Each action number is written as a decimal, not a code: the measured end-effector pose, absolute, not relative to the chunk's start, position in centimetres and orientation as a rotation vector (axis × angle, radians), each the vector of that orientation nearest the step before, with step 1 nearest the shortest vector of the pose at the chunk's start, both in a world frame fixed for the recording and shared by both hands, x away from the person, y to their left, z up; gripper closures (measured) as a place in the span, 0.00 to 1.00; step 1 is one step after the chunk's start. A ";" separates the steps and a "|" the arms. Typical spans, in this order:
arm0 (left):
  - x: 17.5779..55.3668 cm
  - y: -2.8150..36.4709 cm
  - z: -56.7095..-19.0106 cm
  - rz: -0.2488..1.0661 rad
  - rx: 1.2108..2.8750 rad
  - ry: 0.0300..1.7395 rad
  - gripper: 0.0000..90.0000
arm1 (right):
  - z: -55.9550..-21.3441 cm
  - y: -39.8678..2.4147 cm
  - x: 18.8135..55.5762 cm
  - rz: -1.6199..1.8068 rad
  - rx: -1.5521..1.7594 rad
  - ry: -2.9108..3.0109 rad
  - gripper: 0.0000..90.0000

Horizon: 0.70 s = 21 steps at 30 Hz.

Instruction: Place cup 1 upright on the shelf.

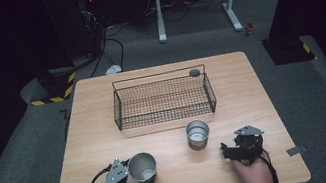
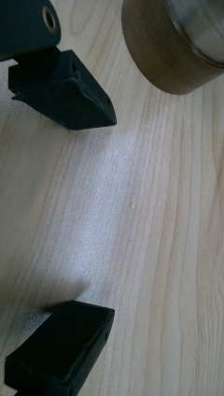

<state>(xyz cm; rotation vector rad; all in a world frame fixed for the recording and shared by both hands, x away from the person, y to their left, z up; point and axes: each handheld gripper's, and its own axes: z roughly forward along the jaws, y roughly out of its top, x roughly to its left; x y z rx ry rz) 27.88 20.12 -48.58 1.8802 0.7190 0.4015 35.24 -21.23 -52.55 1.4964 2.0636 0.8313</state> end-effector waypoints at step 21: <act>28.7 21.4 -47.9 0.433 1.822 0.746 0.15 | -52.5 -21.2 35.2 0.831 1.496 2.066 0.09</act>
